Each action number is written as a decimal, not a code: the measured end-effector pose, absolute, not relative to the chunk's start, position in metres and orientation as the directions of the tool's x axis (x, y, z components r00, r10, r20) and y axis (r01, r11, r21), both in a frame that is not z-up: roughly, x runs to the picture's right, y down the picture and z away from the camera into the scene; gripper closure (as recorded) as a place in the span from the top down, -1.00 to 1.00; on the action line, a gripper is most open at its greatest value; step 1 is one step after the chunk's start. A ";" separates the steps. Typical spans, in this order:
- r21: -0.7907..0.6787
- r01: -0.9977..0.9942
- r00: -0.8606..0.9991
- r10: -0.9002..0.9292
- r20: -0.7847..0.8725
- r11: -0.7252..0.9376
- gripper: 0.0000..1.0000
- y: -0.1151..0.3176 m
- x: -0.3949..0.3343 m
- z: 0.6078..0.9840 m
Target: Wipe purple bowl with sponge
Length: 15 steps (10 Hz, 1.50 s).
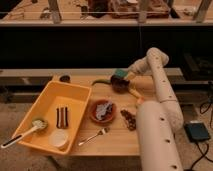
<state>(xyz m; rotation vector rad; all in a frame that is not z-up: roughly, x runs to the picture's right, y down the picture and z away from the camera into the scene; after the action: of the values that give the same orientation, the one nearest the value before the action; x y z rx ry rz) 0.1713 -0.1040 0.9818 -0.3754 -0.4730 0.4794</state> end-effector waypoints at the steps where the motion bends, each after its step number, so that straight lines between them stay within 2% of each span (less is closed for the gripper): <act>1: -0.450 -0.337 0.790 0.508 0.343 0.827 -1.00 -0.102 0.171 0.983; 7: -0.464 -0.248 0.813 0.443 0.378 0.851 -1.00 -0.079 0.105 0.985; 15: -0.429 -0.295 0.802 0.465 0.373 0.854 -1.00 -0.073 0.151 0.964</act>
<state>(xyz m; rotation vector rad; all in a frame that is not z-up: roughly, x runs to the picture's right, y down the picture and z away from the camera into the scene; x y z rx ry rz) 0.1509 -0.0731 0.9640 -0.3638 -0.4891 0.4174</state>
